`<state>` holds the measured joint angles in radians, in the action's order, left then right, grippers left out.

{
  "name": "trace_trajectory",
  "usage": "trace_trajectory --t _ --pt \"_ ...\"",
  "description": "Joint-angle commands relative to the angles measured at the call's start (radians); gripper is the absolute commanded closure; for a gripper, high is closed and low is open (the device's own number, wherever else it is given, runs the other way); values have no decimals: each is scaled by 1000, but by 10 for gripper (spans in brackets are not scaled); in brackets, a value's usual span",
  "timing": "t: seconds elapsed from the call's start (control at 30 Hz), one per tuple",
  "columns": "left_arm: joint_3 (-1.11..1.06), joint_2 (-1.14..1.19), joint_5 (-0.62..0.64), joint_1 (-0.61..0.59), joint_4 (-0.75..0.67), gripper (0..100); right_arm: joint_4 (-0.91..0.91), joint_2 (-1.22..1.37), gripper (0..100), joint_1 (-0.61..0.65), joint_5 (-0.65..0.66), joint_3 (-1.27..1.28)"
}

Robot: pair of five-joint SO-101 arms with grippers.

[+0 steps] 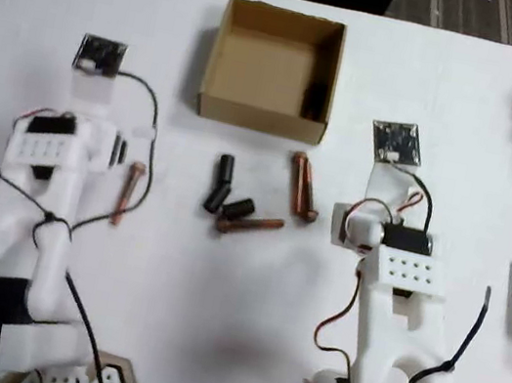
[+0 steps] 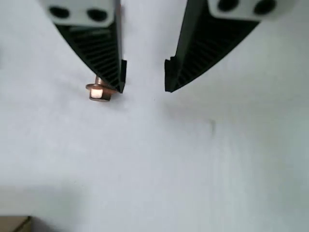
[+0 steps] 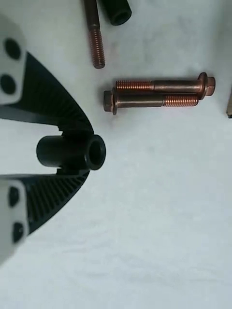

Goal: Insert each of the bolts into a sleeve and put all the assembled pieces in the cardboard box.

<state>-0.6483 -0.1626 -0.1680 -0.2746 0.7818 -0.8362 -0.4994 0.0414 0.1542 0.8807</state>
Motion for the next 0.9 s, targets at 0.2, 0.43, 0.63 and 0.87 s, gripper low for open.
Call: trace_trajectory --t 0.2,0.43,0.63,0.87 --pt "220 218 92 77 141 845 21 -41 979 -5 -2 -38" --pt "343 368 117 75 219 845 21 -48 979 -7 0 -20" --pt "340 396 114 75 241 845 21 -48 979 -7 0 -20" --pt "360 428 110 80 238 874 21 -48 979 -7 0 -20"
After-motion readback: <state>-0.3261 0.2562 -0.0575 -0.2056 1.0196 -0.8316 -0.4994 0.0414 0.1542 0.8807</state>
